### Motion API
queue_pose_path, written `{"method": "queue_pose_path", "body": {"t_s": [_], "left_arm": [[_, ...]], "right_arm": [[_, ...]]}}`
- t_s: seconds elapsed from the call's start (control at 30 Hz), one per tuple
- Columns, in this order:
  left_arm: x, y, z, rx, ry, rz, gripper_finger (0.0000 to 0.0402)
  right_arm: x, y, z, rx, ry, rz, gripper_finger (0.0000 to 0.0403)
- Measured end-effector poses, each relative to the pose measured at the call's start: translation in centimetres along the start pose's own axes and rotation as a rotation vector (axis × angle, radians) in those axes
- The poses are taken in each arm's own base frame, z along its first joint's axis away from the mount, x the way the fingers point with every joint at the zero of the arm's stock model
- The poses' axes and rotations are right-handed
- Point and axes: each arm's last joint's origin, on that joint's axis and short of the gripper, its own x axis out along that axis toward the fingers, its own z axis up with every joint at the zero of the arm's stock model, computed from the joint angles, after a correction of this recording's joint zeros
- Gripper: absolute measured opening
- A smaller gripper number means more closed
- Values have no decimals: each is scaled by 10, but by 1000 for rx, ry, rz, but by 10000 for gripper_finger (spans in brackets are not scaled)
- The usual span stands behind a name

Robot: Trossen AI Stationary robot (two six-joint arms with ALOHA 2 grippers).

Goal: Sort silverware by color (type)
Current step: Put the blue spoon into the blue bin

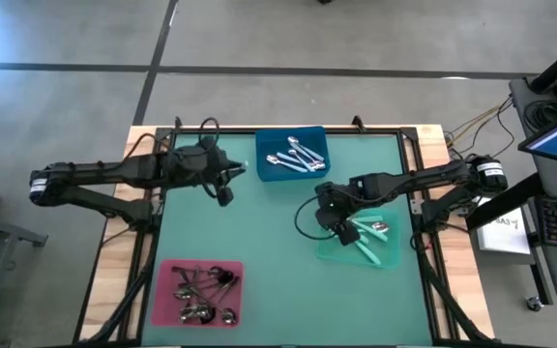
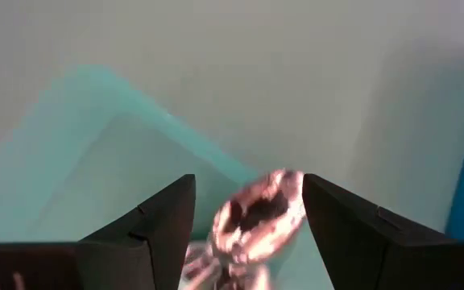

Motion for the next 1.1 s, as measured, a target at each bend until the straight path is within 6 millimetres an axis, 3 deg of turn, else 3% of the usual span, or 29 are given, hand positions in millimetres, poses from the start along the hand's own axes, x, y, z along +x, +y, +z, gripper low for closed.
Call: {"method": "queue_pose_path", "body": {"t_s": [0.23, 0.63, 0.8, 0.93, 1.1], "left_arm": [[21, 9, 17, 8, -138, 56, 33], [91, 47, 23, -83, -259, 28, 34], [112, 51, 19, -131, -280, 43, 34], [120, 51, 20, -169, -313, 37, 34], [120, 51, 22, -251, -342, 22, 34]], "right_arm": [[2, -7, 17, 323, -185, -13, 219], [1, -14, 32, 670, -357, 3, 219], [-4, -22, 34, 807, -395, -183, 219], [-18, -45, 32, 815, -424, -393, 219], [-33, -93, 21, 825, -530, -448, 219]]}}
